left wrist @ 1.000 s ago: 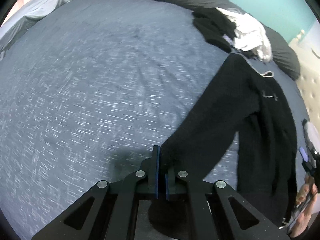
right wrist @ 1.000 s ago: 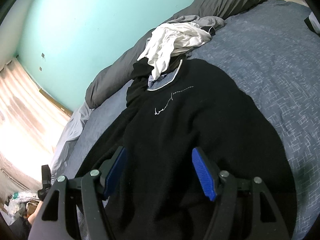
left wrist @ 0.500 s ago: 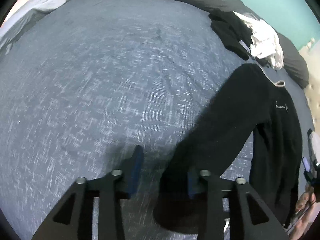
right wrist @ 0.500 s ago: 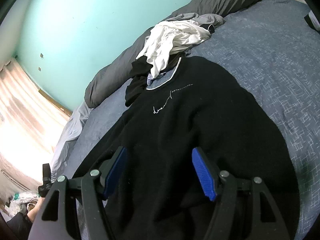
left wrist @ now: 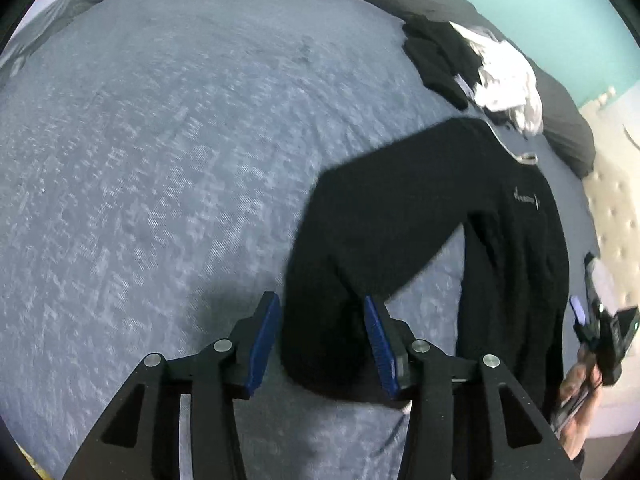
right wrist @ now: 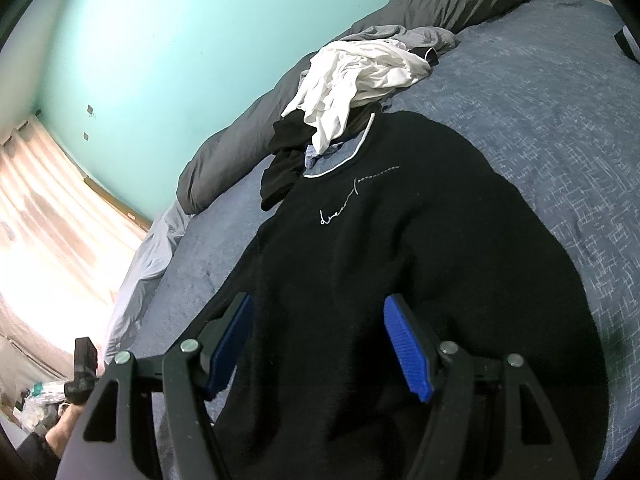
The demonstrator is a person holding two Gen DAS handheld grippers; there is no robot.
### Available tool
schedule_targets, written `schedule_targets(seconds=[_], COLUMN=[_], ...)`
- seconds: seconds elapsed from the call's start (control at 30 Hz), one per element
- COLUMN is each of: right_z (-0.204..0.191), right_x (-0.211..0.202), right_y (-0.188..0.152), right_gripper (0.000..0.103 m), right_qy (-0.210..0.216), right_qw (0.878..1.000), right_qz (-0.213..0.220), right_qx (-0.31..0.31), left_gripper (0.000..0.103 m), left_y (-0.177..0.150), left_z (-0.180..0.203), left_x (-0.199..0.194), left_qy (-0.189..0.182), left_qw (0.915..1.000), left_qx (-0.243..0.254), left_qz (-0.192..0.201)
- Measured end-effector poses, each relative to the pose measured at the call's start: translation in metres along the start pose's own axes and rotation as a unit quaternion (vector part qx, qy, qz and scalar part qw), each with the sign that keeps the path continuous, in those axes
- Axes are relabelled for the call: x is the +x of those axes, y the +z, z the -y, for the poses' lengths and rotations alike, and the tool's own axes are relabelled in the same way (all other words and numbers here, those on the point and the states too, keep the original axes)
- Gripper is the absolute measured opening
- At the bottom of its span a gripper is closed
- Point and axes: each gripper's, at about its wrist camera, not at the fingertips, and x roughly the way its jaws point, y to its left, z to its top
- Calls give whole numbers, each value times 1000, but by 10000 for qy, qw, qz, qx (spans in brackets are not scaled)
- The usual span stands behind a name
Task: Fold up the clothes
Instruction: 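Grasp a sweatshirt sleeve with the left tool and pull it outward, then spread the sleeve flat across the bed with the left tool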
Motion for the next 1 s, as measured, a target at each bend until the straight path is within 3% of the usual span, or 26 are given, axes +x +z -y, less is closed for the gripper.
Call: schedule_targets(seconds=[0.2, 0.3, 0.63, 0.67, 0.8, 0.9, 1.0], right_z=[-4, -4, 2, 2, 1, 0, -2], right_x=[-4, -6, -12, -12, -10, -7, -5], right_y=[2, 3, 9, 9, 9, 7, 6], right_gripper=[69, 69, 69, 69, 69, 69, 69], right_qy=[53, 67, 105, 105, 100, 104, 113], right_qw=[10000, 9999, 9997, 9997, 9998, 9998, 9999], right_qz=[36, 75, 164, 168, 134, 100, 62], right_qx=[-23, 12, 132, 135, 139, 115, 86], left_gripper=[54, 54, 54, 50, 14, 5, 4], left_y=[-21, -32, -40, -40, -41, -42, -43], left_z=[37, 48, 49, 48, 44, 36, 30], left_x=[19, 35, 70, 70, 68, 64, 52], left_qy=[-57, -68, 89, 121, 195, 100, 56], left_qw=[9997, 9999, 9994, 9994, 9994, 9995, 9997], left_qx=[201, 34, -337, -330, -286, -278, -256], left_qz=[-106, -135, -85, -81, -75, -84, 11])
